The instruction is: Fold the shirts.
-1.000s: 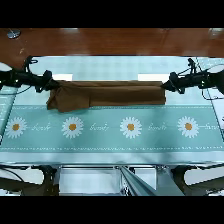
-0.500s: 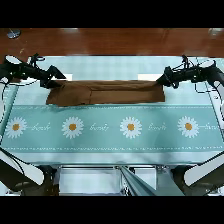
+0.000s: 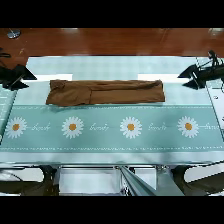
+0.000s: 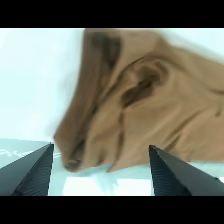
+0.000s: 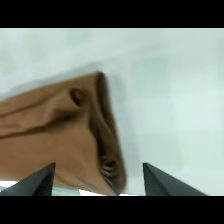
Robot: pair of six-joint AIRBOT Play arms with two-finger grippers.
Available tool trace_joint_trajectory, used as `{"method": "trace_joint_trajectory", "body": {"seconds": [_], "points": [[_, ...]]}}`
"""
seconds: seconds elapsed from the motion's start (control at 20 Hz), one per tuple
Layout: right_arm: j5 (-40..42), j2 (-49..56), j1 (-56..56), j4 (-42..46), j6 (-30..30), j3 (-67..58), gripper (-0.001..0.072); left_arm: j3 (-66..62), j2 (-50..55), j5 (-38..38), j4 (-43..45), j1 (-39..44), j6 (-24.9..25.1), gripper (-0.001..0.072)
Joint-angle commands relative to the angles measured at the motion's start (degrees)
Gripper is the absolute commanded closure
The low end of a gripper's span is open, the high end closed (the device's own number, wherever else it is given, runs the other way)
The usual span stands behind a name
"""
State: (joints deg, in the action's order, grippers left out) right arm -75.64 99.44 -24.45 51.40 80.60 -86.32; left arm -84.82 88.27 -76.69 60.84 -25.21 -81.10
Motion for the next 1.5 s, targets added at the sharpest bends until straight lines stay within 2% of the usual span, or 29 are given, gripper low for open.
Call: {"method": "trace_joint_trajectory", "body": {"seconds": [0.0, 0.1, 0.2, 0.35, 0.5, 0.55, 0.6, 0.65, 0.7, 0.75, 0.9, 1.2, 1.35, 1.45], "points": [[8.02, -2.03, -0.59, 0.79, 1.14, 10.73, 0.0087, 21.59, -20.15, 20.92, -5.92, 1.51, 3.69, 0.0006], [10.23, 0.02, 1.57, -3.72, -0.35, 12.94, 0.0087, 32.83, -29.49, 26.38, -6.91, 5.90, 4.63, 0.0006], [10.14, 2.23, 4.26, -7.65, -1.84, 12.94, 0.0087, 39.21, -34.73, 26.73, -6.93, 10.45, 4.57, 0.0007], [10.03, 4.09, 7.91, -9.79, -2.36, 12.94, 0.0087, 40.68, -35.47, 25.16, -7.13, 17.25, 4.35, 0.0008], [9.66, 4.57, 11.47, -10.32, -2.69, 12.15, 0.0087, 40.65, -34.23, 32.79, -7.87, 25.16, 4.31, 0.0008], [9.14, 4.57, 12.35, -10.29, -2.67, 11.08, 0.0137, 40.65, -33.51, 35.58, -9.31, 27.65, 4.33, 0.0010], [8.15, 4.55, 12.96, -10.05, -2.54, 9.64, 0.0313, 40.54, -32.48, 38.23, -10.93, 30.14, 4.33, 0.0015], [6.27, 4.52, 13.25, -9.66, -2.27, 7.91, 0.0577, 40.04, -31.15, 39.43, -12.04, 32.17, 4.35, 0.0175], [4.37, 4.20, 13.25, -9.05, -2.21, 6.62, 0.0681, 39.12, -29.38, 39.41, -12.98, 33.92, 4.37, 0.0607], [3.65, 2.95, 13.11, -7.30, -2.19, 6.29, 0.0681, 38.10, -27.74, 39.41, -13.62, 35.45, 4.37, 0.0691], [2.75, -5.81, 12.72, 4.00, -1.01, 9.31, 0.0682, 33.86, -22.93, 39.30, -14.12, 40.83, 6.14, 0.0691], [9.22, -41.97, 12.74, 4.92, -0.76, 34.60, 0.0682, 23.28, -7.78, 42.62, -13.75, 51.98, 4.20, 0.0692], [8.41, -54.86, 12.76, 5.46, 3.19, 40.65, 0.0682, 12.85, 4.59, 38.58, -13.73, 58.55, 2.97, 0.0693], [7.45, -58.80, 12.76, 6.73, 5.46, 40.85, 0.0682, 5.22, 12.46, 34.03, -13.75, 62.42, -1.42, 0.0692]]}}
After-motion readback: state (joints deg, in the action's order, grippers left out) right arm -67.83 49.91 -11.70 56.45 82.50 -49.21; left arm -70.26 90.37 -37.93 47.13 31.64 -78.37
